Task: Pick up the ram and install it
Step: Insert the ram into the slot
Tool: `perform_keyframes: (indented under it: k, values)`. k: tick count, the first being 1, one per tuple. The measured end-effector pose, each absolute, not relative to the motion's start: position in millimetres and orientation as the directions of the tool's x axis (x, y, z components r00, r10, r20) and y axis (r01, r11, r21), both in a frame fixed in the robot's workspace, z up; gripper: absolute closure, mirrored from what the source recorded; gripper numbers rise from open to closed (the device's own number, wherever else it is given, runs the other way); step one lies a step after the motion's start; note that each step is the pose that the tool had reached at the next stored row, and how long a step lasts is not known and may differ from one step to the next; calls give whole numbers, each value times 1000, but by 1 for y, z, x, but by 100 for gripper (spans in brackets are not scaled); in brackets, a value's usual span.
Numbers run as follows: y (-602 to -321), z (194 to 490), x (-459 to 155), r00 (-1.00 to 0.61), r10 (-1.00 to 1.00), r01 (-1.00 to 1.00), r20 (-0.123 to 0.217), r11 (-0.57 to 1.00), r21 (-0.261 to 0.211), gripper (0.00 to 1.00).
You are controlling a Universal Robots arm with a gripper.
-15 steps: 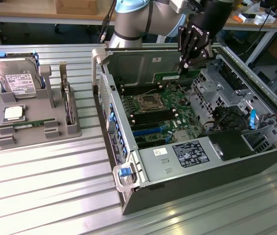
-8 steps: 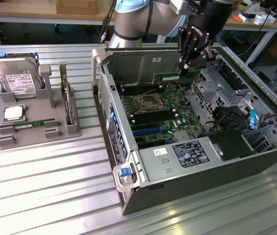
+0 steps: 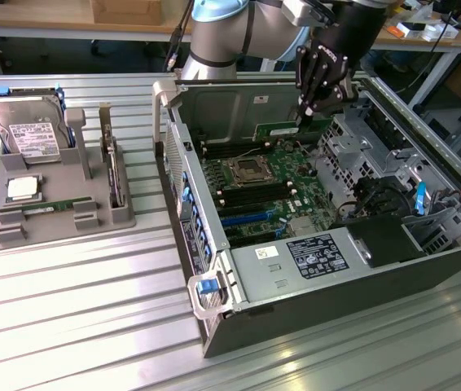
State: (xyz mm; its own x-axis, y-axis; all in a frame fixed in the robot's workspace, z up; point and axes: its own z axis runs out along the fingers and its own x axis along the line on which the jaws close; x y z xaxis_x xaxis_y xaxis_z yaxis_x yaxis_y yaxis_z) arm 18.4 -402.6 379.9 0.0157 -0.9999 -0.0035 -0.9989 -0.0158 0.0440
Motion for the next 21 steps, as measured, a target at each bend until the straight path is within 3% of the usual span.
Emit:
perform_keyframes:
  k: [21]
  values:
    - [-406, 366, 18, 16, -1000, -999, -4, -16, 44, 88]
